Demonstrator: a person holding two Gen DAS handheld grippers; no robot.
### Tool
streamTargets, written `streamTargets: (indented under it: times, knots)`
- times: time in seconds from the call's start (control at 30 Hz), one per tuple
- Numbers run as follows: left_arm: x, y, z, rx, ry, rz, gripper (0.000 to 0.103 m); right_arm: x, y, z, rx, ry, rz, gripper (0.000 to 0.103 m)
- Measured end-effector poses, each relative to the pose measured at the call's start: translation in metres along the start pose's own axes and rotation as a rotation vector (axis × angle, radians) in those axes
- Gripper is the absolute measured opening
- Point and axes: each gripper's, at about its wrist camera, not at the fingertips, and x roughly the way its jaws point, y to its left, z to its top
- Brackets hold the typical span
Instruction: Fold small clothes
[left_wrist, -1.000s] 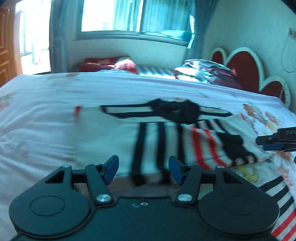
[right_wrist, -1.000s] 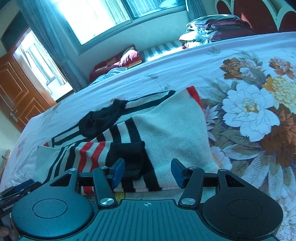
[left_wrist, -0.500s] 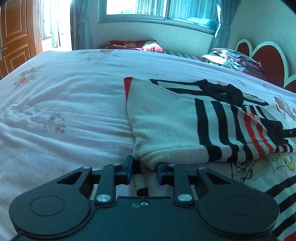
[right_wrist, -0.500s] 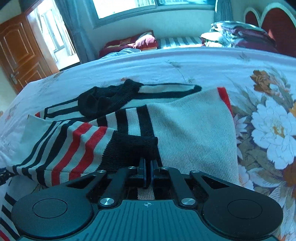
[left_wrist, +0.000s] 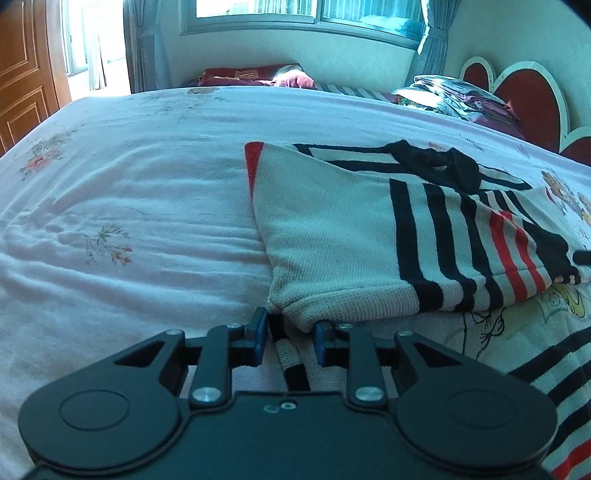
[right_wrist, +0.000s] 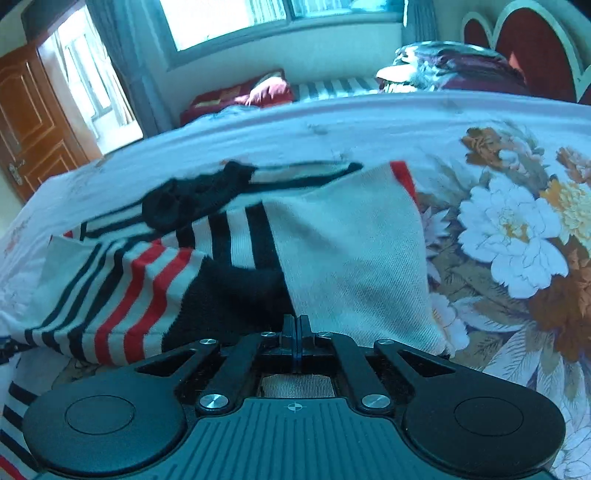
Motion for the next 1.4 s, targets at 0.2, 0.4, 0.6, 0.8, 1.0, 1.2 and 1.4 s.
streamTargets:
  times: [0.2,0.4,0.6,0.8,1.0,1.2,1.4]
  knots:
    - [-0.044,-0.008,0.007,-0.005,-0.15,-0.039,0.04,-0.01,0.008,0.018,-0.042,-0.044,0.026,0.0]
    - [0.02,-0.038,0.012,0.077,-0.023,-0.083,0.043,0.036,0.022,0.009,-0.077,0.083,-0.022,0.0]
    - [0.041,-0.021,0.046,0.032,-0.038,-0.136,0.049,0.038,0.007,0.028,-0.073,0.037,-0.048,0.0]
    - [0.099,0.007,0.102,-0.057,-0.024,-0.154,0.052,0.075,-0.003,0.059,-0.101,0.046,-0.107,0.0]
    - [0.108,0.017,0.12,-0.073,-0.03,-0.133,0.047,0.078,-0.007,0.064,-0.075,0.05,-0.141,0.0]
    - [0.078,-0.058,0.1,0.019,-0.053,-0.248,0.06,0.061,0.057,0.057,-0.063,0.003,0.027,0.043]
    - [0.089,-0.111,0.083,0.125,0.002,-0.174,0.053,0.079,0.127,0.038,-0.233,0.105,0.073,0.029]
